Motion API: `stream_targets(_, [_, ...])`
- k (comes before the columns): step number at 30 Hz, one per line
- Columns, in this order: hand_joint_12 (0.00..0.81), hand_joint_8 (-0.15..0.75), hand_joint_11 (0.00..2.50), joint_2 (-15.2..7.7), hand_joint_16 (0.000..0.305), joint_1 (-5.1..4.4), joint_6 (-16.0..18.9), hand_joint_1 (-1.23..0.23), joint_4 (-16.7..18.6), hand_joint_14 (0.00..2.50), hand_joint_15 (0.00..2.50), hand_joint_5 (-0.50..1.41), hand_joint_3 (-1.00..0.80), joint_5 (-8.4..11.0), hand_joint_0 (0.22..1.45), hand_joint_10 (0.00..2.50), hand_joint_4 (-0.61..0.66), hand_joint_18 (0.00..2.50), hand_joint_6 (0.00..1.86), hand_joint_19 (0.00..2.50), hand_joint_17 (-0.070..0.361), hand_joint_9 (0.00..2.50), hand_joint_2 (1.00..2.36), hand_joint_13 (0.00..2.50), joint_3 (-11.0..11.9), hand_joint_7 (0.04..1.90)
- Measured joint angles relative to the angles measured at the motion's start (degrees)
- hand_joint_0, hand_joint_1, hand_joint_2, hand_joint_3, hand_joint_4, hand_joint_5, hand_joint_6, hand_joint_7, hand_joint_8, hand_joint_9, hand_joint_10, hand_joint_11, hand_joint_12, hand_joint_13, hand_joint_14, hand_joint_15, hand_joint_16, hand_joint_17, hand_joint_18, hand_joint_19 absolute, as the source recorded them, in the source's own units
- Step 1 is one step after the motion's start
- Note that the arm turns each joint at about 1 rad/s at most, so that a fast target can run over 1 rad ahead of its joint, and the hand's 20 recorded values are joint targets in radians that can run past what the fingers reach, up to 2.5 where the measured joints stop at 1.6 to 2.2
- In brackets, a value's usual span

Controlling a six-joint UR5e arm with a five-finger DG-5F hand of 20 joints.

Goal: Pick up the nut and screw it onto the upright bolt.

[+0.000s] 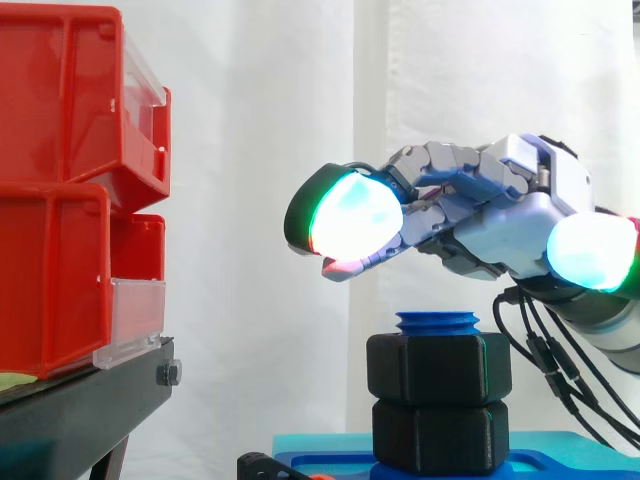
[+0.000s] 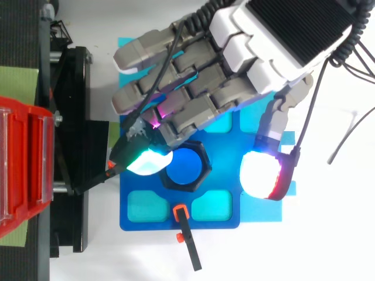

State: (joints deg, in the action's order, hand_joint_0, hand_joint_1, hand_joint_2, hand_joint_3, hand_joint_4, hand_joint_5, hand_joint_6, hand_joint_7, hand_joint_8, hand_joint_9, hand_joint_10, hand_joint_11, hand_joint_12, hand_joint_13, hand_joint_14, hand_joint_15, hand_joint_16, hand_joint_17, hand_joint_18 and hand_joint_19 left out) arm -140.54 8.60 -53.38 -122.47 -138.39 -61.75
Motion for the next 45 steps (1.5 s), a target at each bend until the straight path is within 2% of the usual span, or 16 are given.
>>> stream_targets(3, [0.400, 0.281, 0.00, 0.00, 0.069, -0.08, -0.08, -0.40, 1.33, 0.00, 0.00, -0.17, -0.50, 0.04, 0.46, 0.00, 0.19, 0.06, 0.50, 0.00, 0.156, 0.63, 1.00, 0.41, -0.59, 0.53])
stream_targets(9, [0.403, 0.284, 0.00, -0.68, 0.069, -0.31, 0.15, -0.40, 1.50, 0.00, 0.00, -0.17, -0.50, 0.22, 0.46, 0.00, 0.20, 0.07, 0.50, 0.00, 0.156, 0.64, 1.00, 0.42, -0.49, 0.53])
stream_targets(11, [0.405, 0.286, 0.00, -1.58, 0.069, -0.34, 0.83, -0.40, 1.45, 0.00, 0.00, -0.17, -0.50, 0.33, 0.46, 0.00, 0.20, 0.09, 0.50, 0.00, 0.155, 0.66, 1.00, 0.44, 0.40, 0.54])
stream_targets(15, [0.405, 0.289, 0.00, -4.13, 0.069, -0.33, 3.35, -0.40, 0.59, 0.00, 0.00, -0.16, -0.50, 0.24, 0.46, 0.00, 0.21, 0.10, 0.50, 0.00, 0.155, 0.67, 1.00, 0.45, 4.22, 0.55])
stream_targets(19, [0.406, 0.292, 0.00, -4.92, 0.068, -0.16, 4.00, -0.40, -0.55, 0.00, 0.00, -0.16, -0.50, 0.05, 0.46, 0.00, 0.22, 0.11, 0.50, 0.00, 0.154, 0.67, 1.00, 0.47, 5.49, 0.55])
stream_targets(30, [0.406, 0.300, 0.00, -5.03, 0.067, 0.59, 4.24, -0.41, -2.27, 0.00, 0.00, -0.14, -0.50, -0.99, 0.47, 0.00, 0.23, 0.16, 0.50, 0.00, 0.151, 0.70, 1.00, 0.50, 5.67, 0.62])
stream_targets(37, [0.410, 0.315, 0.00, -5.05, 0.065, 0.79, 4.37, -0.40, -3.08, 0.00, 0.00, -0.12, -0.50, -1.15, 0.47, 0.00, 0.26, 0.18, 0.50, 0.00, 0.147, 0.74, 1.00, 0.52, 5.64, 0.77])
stream_targets(45, [0.408, 0.324, 0.00, -5.09, 0.064, 0.91, 4.41, -0.40, -4.33, 0.00, 0.00, -0.10, -0.50, -1.18, 0.48, 0.00, 0.29, 0.21, 0.50, 0.00, 0.144, 0.77, 1.00, 0.54, 5.61, 0.84])
